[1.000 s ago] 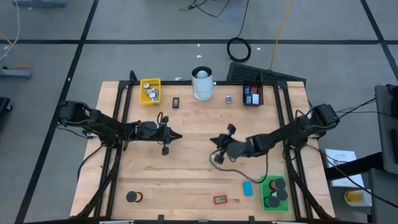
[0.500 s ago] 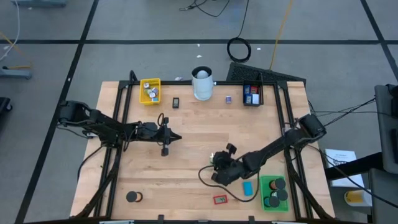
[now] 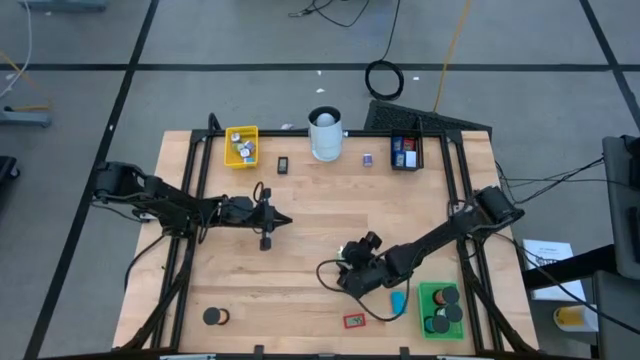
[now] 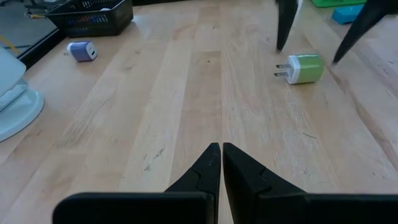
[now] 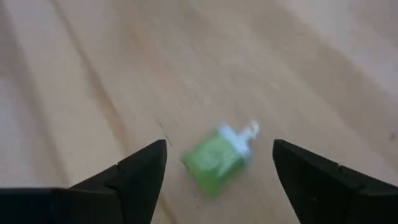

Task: Pick & Place Office items
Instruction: Put the green charger adapter into the yellow bin

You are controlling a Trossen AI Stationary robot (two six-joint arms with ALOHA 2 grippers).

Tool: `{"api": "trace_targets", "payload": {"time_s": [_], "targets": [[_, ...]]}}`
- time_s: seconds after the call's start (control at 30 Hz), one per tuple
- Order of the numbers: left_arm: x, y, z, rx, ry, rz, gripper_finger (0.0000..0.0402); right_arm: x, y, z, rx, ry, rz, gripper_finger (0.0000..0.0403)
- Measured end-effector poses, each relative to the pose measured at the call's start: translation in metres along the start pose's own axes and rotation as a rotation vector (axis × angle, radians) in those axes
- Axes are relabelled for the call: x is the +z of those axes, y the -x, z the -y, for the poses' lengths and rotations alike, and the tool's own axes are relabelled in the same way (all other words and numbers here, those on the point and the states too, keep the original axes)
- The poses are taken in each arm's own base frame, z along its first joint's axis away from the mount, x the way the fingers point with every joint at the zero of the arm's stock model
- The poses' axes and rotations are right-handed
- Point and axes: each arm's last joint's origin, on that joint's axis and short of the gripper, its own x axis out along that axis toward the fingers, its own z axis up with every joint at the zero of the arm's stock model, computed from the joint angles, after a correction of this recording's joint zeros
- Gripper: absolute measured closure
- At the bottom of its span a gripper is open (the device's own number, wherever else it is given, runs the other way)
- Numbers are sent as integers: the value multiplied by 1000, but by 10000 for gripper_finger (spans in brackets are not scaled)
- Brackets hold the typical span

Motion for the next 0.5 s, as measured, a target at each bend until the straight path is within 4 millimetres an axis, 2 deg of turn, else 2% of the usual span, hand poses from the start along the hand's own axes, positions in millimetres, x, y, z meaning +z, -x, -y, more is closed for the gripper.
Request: {"api": "trace_targets", "payload": {"time_s": [0.1, 0.3, 0.5], "targets": [[0, 0, 0, 0, 1, 0, 376, -9, -10, 0, -1, -7, -50, 113], [-1, 0, 0, 5, 2, -6, 376, -9, -17, 2, -1, -8, -81, 119], [-1, 0, 0, 6, 0, -11, 376, -8, -18, 8, -52, 15, -83, 173]]}}
